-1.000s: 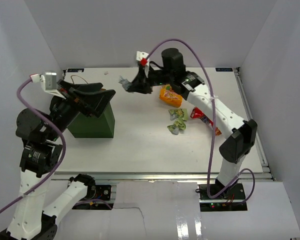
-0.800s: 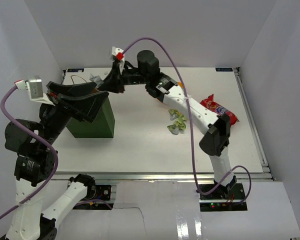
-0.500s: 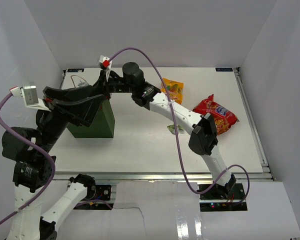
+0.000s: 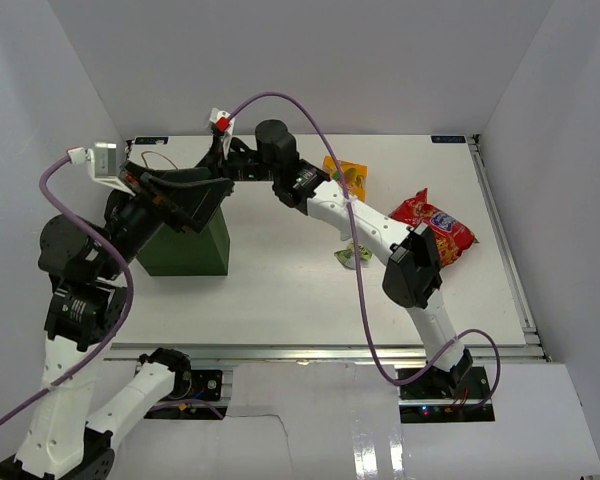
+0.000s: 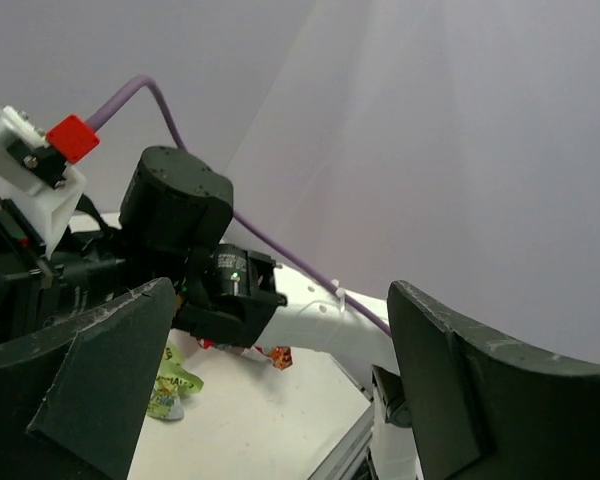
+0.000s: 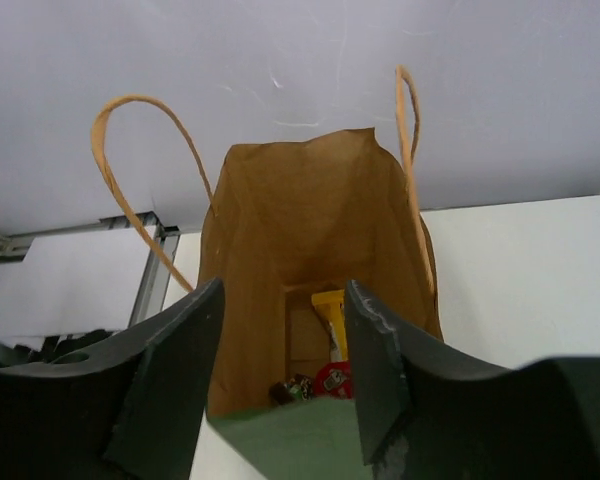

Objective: Place the snacks into the paper bag

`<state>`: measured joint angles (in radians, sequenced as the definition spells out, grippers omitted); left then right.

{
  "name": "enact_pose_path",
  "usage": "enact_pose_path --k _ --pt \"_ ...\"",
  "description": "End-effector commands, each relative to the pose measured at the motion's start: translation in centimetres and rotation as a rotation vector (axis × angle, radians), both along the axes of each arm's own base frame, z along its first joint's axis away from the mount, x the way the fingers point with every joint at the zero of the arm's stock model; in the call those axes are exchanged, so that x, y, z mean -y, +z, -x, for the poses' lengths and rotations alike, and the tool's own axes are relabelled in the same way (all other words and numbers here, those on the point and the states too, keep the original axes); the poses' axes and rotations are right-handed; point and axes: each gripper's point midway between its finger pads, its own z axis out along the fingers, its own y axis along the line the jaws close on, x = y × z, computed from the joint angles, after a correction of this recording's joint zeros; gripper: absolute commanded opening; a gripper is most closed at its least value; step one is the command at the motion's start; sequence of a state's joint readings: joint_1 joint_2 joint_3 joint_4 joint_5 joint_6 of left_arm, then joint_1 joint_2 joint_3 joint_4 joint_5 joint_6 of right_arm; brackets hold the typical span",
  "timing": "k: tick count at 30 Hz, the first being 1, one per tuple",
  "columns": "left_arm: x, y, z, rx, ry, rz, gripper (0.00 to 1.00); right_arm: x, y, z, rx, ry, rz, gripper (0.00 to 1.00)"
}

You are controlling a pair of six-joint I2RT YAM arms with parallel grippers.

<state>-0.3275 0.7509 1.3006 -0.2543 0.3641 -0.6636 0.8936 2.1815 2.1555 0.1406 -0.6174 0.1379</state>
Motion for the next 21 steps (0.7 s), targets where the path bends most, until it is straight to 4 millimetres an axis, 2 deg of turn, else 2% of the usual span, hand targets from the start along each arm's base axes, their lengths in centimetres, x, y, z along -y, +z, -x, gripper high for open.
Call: enact_pose_path --k 1,2,3,4,5,6,7,8,9,10,11,12,13,14,15,16,17,18,19,20,21 --pt "1.5 -1.3 -0.9 -0.054 -0.075 -0.031 0.98 5.1 6.6 0.8 0.096 0.086 -0.081 0.59" --pt "2.2 -2.3 -2.1 -0.100 -0.093 -0.039 0.98 6.2 5.6 0.4 0.076 0.101 -0.059 0.60" --pt "2.7 -3.2 -2.6 -0.134 -0.115 -0.045 0.97 8.3 5.0 -1.7 0.065 0.073 -0.043 0.61" --pt "3.2 -4.1 -3.1 -0.166 -0.138 -0.051 0.96 10.5 5.7 -1.3 0.086 0.101 -0.039 0.65" --pt "4.0 -5.1 -3.4 -0.206 -0.185 -0.059 0.95 12.0 4.6 -1.7 0.077 0.105 -0.015 0.66" --pt "4.9 -7.3 -4.8 -0.278 -0.209 -0.074 0.94 14.8 1.3 -4.0 0.018 0.063 0.044 0.66" --pt "5.9 -8.4 -5.1 -0.311 -0.242 -0.088 0.93 17.1 1.3 -4.1 0.032 0.045 0.064 0.67" --pt "6.7 -9.5 -5.7 -0.337 -0.250 -0.103 0.93 19.1 -1.5 -4.4 0.036 0.030 0.140 0.67" --pt "9.1 -11.4 -5.9 -0.376 -0.301 -0.147 0.93 22.7 -3.5 -5.6 0.013 -0.043 0.190 0.68" --pt "10.6 -12.5 -6.0 -0.395 -0.319 -0.183 0.94 24.9 -5.2 -6.4 -0.004 -0.103 0.238 0.69" --pt "12.0 -13.5 -6.3 -0.412 -0.326 -0.223 0.94 27.1 -7.3 -6.3 -0.028 -0.135 0.303 0.69" --pt "14.0 -15.4 -5.8 -0.440 -0.342 -0.298 0.94 30.8 -9.2 -6.5 -0.080 -0.213 0.338 0.70" --pt "16.0 -17.5 -7.0 -0.488 -0.350 -0.353 0.95 32.8 -10.4 -6.5 -0.109 -0.252 0.361 0.70" --pt "17.0 -18.9 -7.3 -0.509 -0.352 -0.397 0.95 34.5 -11.5 -6.2 -0.130 -0.285 0.383 0.72" --pt "18.1 -20.7 -7.3 -0.508 -0.344 -0.469 0.95 37.4 -13.0 -5.1 -0.158 -0.334 0.415 0.73" --pt "19.4 -23.5 -8.2 -0.534 -0.345 -0.534 0.95 38.6 -13.7 -4.6 -0.166 -0.356 0.428 0.74" --pt "19.9 -25.2 -8.5 -0.536 -0.348 -0.581 0.96 40.2 -14.3 -4.3 -0.176 -0.390 0.440 0.76" --pt "20.6 -26.9 -8.6 -0.538 -0.356 -0.629 0.96 41.0 -14.3 -3.3 -0.147 -0.400 0.459 0.77" --pt "21.0 -28.5 -9.0 -0.509 -0.367 -0.695 0.96 41.7 -15.7 -2.6 -0.166 -0.413 0.490 0.79" --pt "21.6 -31.7 -9.6 -0.539 -0.379 -0.757 0.96 42.1 -15.9 -2.2 -0.159 -0.419 0.499 0.79" --pt "22.1 -33.1 -9.7 -0.534 -0.392 -0.795 0.96 42.6 -15.9 -1.9 -0.143 -0.431 0.505 0.80"
